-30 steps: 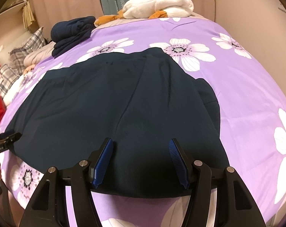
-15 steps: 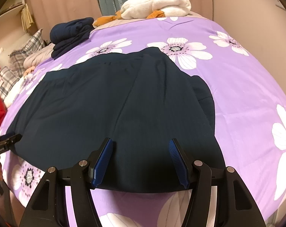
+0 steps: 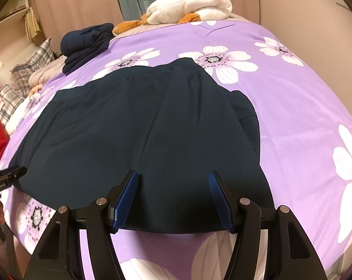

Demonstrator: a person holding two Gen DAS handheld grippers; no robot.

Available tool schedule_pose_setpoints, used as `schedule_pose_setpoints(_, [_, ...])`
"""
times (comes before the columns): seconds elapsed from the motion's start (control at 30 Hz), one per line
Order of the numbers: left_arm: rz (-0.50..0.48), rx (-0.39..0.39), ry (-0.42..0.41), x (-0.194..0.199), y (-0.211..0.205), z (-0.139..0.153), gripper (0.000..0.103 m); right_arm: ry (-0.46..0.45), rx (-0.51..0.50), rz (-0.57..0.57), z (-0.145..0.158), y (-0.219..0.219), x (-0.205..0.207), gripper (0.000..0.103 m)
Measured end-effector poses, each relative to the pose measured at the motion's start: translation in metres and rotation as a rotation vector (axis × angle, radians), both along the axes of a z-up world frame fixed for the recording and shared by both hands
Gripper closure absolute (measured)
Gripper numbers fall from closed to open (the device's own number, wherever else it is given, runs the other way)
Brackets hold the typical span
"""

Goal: Fold large clothes

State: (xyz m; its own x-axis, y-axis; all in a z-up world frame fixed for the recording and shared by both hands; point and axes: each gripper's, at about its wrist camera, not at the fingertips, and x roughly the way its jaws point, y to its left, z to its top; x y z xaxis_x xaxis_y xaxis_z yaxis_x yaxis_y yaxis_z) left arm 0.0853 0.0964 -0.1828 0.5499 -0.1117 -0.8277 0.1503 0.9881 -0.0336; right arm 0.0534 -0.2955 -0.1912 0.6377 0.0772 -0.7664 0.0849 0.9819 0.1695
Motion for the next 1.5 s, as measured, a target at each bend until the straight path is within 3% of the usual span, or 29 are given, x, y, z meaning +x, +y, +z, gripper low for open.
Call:
schedule_pose_setpoints(0.9, [0.021,0.000,-0.009,-0.006,0.008,0.003,0.021,0.008,-0.008,-0.015,0.001,-0.005,-0.005,0.039])
schedule_pose_setpoints(1.5, [0.060,0.135,-0.015,-0.023,0.020,0.017,0.021,0.039,-0.042,-0.127,0.003,-0.037,-0.027,0.039])
